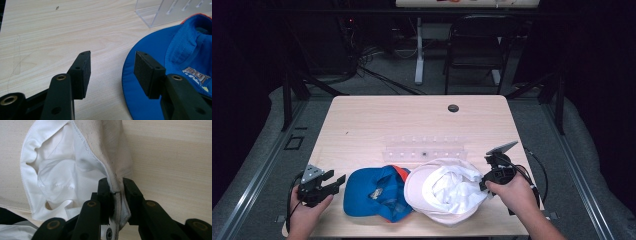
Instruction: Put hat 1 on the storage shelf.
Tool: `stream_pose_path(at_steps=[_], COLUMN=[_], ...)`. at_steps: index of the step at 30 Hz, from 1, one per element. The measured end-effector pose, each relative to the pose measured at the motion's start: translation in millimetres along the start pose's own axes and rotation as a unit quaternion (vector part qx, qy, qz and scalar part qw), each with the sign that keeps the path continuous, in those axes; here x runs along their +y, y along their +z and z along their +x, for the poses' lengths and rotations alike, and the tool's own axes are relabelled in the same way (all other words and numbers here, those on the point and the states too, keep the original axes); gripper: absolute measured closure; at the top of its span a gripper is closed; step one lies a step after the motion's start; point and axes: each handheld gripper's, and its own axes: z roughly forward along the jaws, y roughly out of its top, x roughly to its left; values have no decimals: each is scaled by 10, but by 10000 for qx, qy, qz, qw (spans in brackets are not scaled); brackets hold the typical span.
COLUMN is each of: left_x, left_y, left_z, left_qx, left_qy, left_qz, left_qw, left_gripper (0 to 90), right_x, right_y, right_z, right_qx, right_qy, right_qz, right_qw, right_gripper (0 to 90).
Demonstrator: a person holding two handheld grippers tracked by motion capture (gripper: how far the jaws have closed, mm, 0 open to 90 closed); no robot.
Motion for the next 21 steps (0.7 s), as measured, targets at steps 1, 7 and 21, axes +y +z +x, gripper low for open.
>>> stream_pose_path(at_steps=[1, 7, 21], left_x=[0, -2, -5], left_y=[0, -6, -1], left_z=[0, 9, 18], left_qx=[0, -10, -13], left_qy=[0, -16, -28], left_qz=[0, 22, 37], left_qw=[10000, 10000, 10000], left_gripper=[482, 482, 483], right_x=[0, 95, 312], right_y=[0, -69, -434], right_z=[0, 54, 273], right_qx=[0, -102, -402], right_qy=[0, -46, -285], right_qz=[0, 150, 299], right_qw=[10000, 9998, 9983], right_gripper=[773, 774, 776])
